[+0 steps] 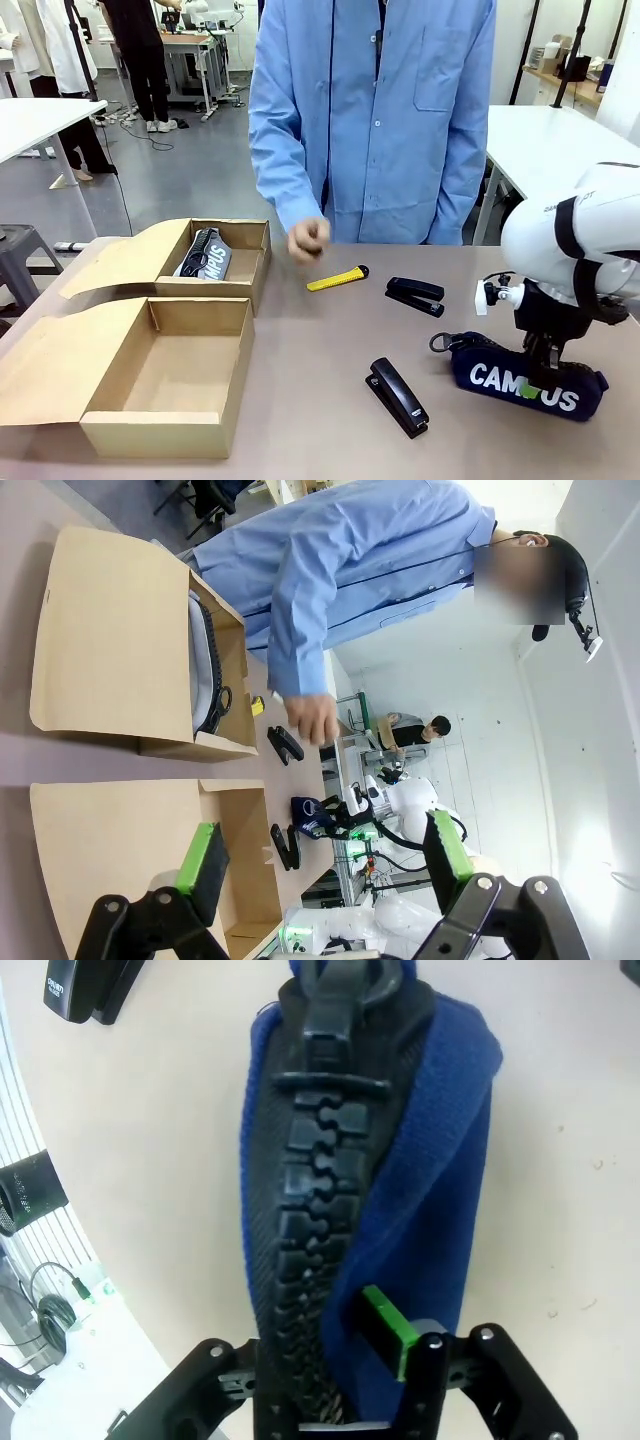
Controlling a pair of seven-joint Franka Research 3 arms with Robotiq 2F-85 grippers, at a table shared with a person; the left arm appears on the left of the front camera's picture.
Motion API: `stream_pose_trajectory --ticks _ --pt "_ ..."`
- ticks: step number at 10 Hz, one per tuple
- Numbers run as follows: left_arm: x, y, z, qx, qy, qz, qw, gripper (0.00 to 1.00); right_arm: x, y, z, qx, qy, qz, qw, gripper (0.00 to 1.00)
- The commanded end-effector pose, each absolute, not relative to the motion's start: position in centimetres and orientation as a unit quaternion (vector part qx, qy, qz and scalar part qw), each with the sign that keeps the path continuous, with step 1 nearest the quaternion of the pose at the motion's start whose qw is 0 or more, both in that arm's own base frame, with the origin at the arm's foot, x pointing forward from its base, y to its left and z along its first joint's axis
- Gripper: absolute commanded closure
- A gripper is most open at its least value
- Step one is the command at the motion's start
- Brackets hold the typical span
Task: Place items inside the box.
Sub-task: Pick up a Pencil pouch or Stapler and place it inside the Mailer Box closest to the robot.
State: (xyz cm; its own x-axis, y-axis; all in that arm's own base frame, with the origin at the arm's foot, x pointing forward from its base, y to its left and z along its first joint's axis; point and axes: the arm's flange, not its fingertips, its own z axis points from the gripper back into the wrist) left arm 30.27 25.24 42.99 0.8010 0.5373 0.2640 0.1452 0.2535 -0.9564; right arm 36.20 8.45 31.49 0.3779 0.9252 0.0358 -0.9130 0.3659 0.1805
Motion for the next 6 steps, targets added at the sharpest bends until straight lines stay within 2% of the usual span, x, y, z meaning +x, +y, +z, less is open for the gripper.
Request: stream_pose_trajectory --ticks 1,5,6 --pt "30.2 25.2 43.0 -0.599 -0.295 0.124 0.734 0.00 34.3 8.7 30.6 0.093 0.026 0.555 0.826 1.00" --pt "30.2 25.2 43.0 -0.599 -0.295 0.124 0.734 0.00 33.1 9.0 32.2 0.093 0.004 0.563 0.821 1.00" --pt "30.2 25.2 43.0 -0.599 -0.295 0.124 0.734 0.00 32.4 9.6 33.4 0.070 0.003 0.542 0.837 1.00"
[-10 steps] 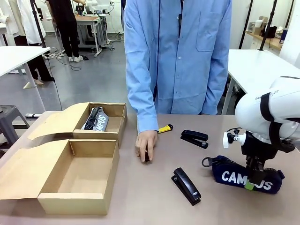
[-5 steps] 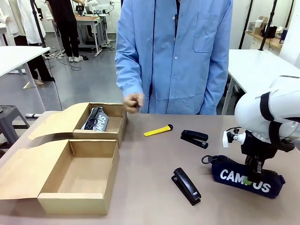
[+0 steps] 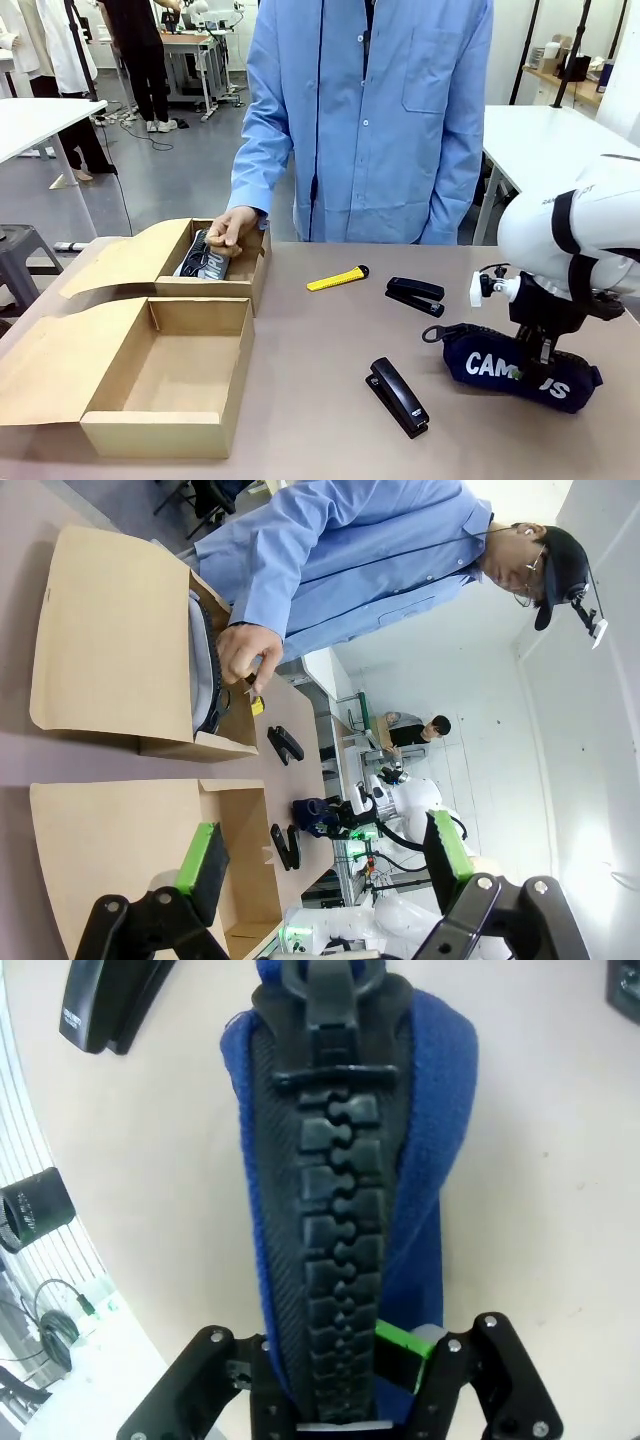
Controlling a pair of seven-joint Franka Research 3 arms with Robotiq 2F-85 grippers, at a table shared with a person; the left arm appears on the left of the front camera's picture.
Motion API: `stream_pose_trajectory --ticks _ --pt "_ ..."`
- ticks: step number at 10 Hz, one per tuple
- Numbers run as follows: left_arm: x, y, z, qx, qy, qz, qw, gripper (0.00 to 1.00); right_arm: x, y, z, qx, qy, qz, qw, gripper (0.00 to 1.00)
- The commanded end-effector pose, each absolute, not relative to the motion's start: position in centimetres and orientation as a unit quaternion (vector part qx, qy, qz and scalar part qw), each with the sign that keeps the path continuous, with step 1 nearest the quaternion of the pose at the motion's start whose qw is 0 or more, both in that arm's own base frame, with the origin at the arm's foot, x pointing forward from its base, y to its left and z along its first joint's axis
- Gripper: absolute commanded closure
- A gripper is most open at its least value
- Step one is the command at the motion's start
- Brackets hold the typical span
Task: Place items inside the box.
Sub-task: Pick up a Pencil pouch or Stapler and place it inside the Mailer Box closest to the robot.
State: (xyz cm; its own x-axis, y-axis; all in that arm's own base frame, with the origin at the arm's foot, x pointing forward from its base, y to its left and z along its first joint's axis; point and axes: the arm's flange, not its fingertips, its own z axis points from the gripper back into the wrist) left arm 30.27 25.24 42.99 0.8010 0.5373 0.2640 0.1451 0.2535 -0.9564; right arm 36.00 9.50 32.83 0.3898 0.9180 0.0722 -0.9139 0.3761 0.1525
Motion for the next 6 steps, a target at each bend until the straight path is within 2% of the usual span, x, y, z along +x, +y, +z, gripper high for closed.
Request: stream_pose_trajectory --ticks 1,2,3,4,5,6 --pt "30.2 25.2 43.0 -0.599 -0.295 0.124 0.734 0.00 31.6 10.5 35.6 0.083 0.036 0.447 0.890 1.00" --pt "30.2 25.2 43.0 -0.599 -0.295 0.124 0.734 0.00 30.5 11.4 38.6 0.107 0.052 0.357 0.926 1.00" --pt "30.2 25.2 43.0 -0.599 -0.295 0.124 0.734 0.00 28.9 12.4 42.0 0.160 0.027 0.232 0.959 1.00" --pt "30.2 25.2 43.0 -0.599 -0.295 0.124 0.734 0.00 26.3 14.1 44.7 0.136 -0.043 0.111 0.984 1.00" --pt "30.2 25.2 43.0 -0.599 -0.295 0.124 0.734 0.00 23.9 15.6 45.8 0.118 -0.088 0.060 0.987 1.00" --pt "30.2 25.2 43.0 -0.599 -0.295 0.124 0.734 0.00 22.0 16.8 46.2 0.126 -0.103 0.055 0.985 1.00"
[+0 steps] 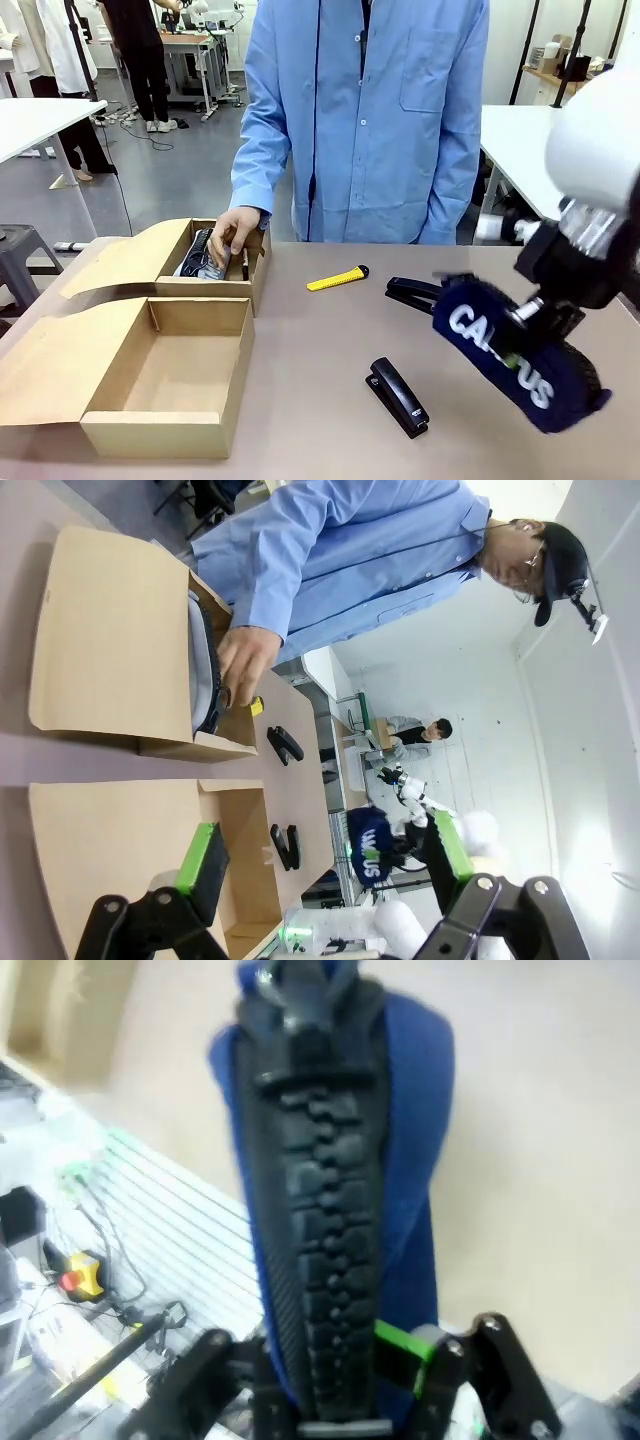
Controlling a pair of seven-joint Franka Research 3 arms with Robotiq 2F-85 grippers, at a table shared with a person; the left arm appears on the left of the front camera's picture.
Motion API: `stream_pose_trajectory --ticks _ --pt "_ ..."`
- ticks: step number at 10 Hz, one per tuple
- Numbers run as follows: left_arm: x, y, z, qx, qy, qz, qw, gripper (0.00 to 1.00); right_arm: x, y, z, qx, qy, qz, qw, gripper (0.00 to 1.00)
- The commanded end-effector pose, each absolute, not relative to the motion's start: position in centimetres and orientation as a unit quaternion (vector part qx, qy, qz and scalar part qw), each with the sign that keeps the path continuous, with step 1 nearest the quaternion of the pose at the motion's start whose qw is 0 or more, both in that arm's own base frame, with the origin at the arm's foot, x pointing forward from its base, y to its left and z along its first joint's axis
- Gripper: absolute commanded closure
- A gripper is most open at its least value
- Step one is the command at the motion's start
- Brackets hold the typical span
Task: Place items inside the box.
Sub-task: Pick up a Pencil pouch or Stapler and place it inside the Mailer Box closest to the robot.
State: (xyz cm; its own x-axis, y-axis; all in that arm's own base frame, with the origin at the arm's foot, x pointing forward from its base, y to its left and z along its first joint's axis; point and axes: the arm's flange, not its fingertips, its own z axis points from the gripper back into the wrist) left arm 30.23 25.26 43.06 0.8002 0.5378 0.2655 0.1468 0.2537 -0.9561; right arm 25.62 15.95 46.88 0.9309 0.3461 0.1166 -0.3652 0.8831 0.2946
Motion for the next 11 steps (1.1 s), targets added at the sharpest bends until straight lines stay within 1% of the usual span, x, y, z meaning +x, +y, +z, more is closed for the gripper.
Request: stream_pose_trajectory --ticks 1,2,4,5,6,7,8,9,11 --pt "30.2 25.2 43.0 -0.599 -0.295 0.124 0.734 0.00 21.3 17.1 46.3 0.134 -0.113 0.057 0.983 1.00" --pt "30.2 25.2 43.0 -0.599 -0.295 0.124 0.734 0.00 25.6 15.9 46.9 0.158 -0.030 0.183 0.970 1.00" --pt "30.2 25.2 43.0 -0.599 -0.295 0.124 0.734 0.00 25.6 15.9 46.9 0.158 -0.030 0.183 0.970 1.00" --pt "30.2 25.2 43.0 -0.599 -0.295 0.124 0.734 0.00 23.9 17.5 48.3 0.156 -0.063 0.138 0.976 1.00" --pt "30.2 25.2 43.0 -0.599 -0.295 0.124 0.734 0.00 24.2 20.4 48.8 0.149 -0.068 0.111 0.980 1.00" --pt "30.2 25.2 43.0 -0.599 -0.295 0.124 0.734 0.00 24.9 23.5 50.3 0.184 -0.066 0.090 0.977 1.00" --pt "30.2 25.2 43.0 -0.599 -0.295 0.124 0.734 0.00 26.2 26.5 51.3 0.204 -0.039 0.013 0.978 1.00" --pt "30.2 25.2 43.0 -0.599 -0.295 0.124 0.734 0.00 27.5 29.5 51.3 0.213 0.007 -0.034 0.976 1.00" --pt "30.2 25.2 43.0 -0.599 -0.295 0.124 0.734 0.00 28.8 36.1 50.3 0.215 0.059 -0.036 0.974 1.00"
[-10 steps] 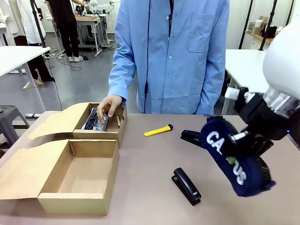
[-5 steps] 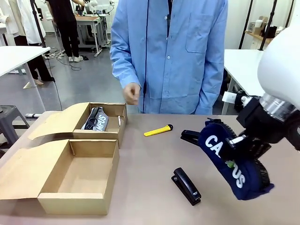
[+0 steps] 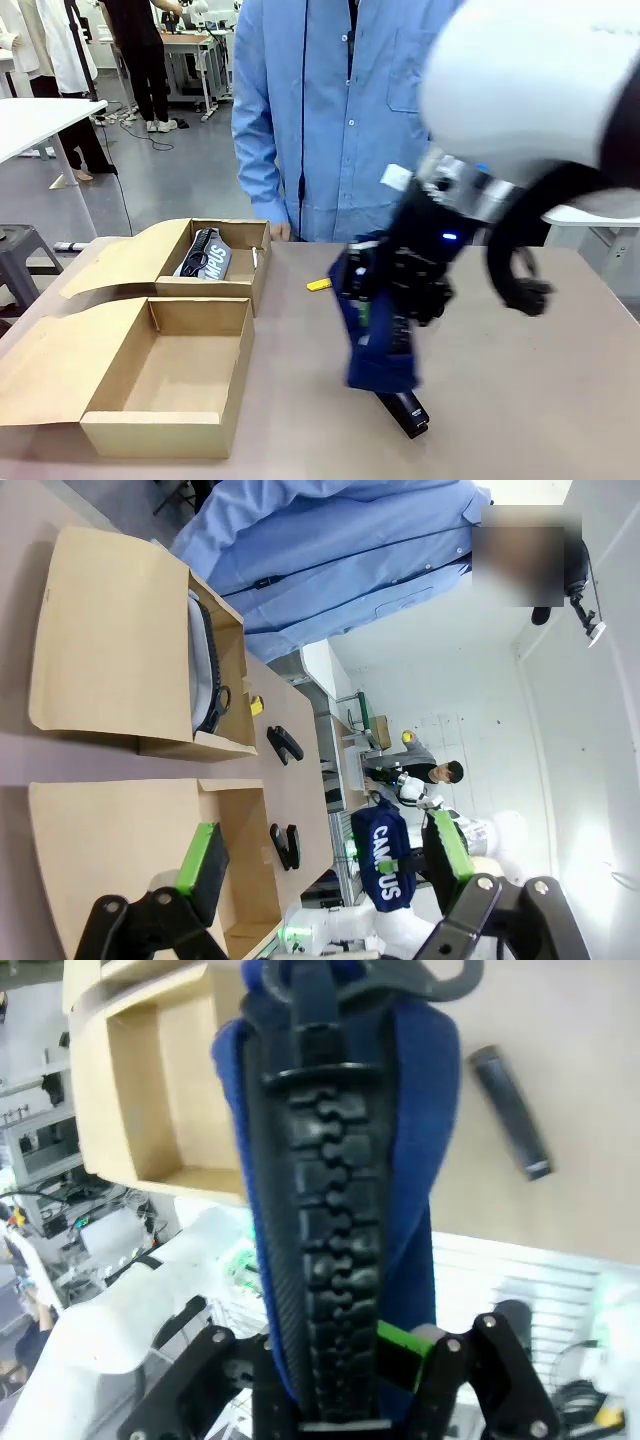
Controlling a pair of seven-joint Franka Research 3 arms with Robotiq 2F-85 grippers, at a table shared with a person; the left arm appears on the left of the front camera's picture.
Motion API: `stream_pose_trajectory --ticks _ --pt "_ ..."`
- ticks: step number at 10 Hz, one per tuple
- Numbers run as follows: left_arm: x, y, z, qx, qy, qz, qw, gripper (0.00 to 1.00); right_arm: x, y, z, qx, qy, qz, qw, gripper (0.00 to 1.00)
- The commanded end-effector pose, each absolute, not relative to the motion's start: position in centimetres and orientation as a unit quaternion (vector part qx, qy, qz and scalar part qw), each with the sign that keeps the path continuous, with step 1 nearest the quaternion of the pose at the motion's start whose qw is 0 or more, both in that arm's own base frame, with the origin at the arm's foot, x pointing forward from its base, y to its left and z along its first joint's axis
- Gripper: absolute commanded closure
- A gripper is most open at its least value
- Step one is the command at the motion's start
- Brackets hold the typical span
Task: Place items inside the box.
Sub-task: Pick up a Pencil pouch or Stapler and place it inside the Mailer Box closest to the robot.
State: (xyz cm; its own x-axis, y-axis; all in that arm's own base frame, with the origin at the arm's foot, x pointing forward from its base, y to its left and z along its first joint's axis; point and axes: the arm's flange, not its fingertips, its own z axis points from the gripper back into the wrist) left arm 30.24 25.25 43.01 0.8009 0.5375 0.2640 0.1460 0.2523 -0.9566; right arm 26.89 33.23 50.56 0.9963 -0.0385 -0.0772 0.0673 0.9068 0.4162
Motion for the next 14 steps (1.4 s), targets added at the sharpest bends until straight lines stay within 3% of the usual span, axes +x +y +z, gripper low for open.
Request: stream_pose_trajectory --ticks 1,2,5,6,7,9,11,14 --pt "30.2 25.2 43.0 -0.599 -0.295 0.124 0.734 0.00 29.4 39.5 50.0 0.212 0.060 -0.029 0.975 1.00" --pt "30.2 25.2 43.0 -0.599 -0.295 0.124 0.734 0.00 29.8 43.1 49.4 0.179 0.038 -0.037 0.982 1.00" --pt "30.2 25.2 43.0 -0.599 -0.295 0.124 0.734 0.00 28.6 54.4 47.9 0.179 0.039 -0.044 0.982 1.00" --pt "30.2 25.2 43.0 -0.599 -0.295 0.124 0.734 0.00 27.8 54.6 47.5 0.172 0.051 0.030 0.983 1.00" --pt "30.2 25.2 43.0 -0.599 -0.295 0.124 0.734 0.00 26.6 49.2 48.6 0.204 0.035 -0.024 0.978 1.00" --pt "30.2 25.2 43.0 -0.599 -0.295 0.124 0.734 0.00 26.6 49.2 48.6 0.204 0.035 -0.024 0.978 1.00" --pt "30.2 25.2 43.0 -0.599 -0.295 0.124 0.734 0.00 25.8 52.8 47.8 0.186 0.016 0.041 0.982 1.00" --pt "30.2 25.2 43.0 -0.599 -0.295 0.124 0.734 0.00 28.0 57.8 47.1 0.174 -0.006 0.058 0.983 1.00"
